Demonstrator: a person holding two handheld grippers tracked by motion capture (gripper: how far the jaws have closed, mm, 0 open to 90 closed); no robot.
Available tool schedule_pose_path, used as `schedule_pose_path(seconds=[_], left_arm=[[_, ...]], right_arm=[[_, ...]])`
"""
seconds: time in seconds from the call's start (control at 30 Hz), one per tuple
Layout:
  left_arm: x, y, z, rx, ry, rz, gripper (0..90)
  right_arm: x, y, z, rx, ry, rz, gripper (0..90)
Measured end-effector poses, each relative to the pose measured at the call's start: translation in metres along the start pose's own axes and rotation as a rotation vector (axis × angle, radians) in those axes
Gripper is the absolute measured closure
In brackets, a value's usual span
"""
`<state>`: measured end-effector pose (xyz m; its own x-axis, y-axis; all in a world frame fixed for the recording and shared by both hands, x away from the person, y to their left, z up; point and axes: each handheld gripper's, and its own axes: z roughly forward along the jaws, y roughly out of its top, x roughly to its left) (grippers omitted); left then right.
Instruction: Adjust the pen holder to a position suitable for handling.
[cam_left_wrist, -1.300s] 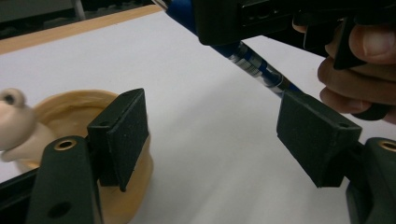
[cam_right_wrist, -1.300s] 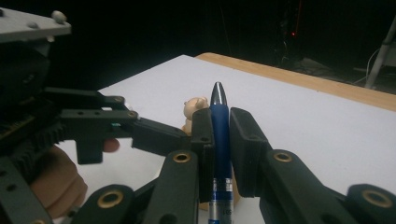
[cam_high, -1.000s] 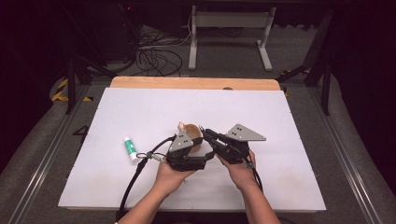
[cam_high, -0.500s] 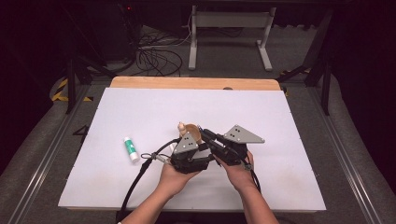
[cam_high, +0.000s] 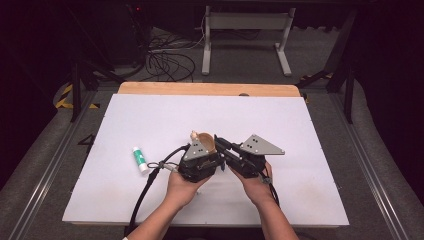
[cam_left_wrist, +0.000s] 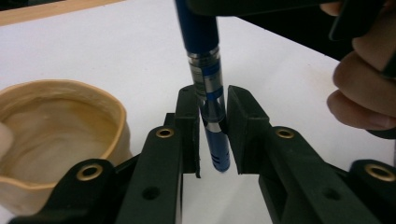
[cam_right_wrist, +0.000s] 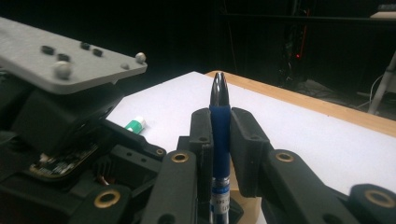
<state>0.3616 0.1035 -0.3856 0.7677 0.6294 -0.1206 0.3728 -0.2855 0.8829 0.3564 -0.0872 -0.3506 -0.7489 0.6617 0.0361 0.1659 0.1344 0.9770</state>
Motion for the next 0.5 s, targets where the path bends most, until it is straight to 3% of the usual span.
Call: schedule_pose_path(seconds=[0.33, 0.5], left_arm=[[0.0071, 0.0013, -0.0033, 0.011, 0.031, -0.008, 79.2], [0.0102, 0.0032, -0.0072, -0.001, 0.043, -0.008, 79.2]], right_arm=[[0.0016, 0.0025, -0.0013, -0.001, 0.036, 0.002, 73.2], [-0.0019, 0.0036, -0.0047, -0.008, 0.024, 0.002, 68.8]])
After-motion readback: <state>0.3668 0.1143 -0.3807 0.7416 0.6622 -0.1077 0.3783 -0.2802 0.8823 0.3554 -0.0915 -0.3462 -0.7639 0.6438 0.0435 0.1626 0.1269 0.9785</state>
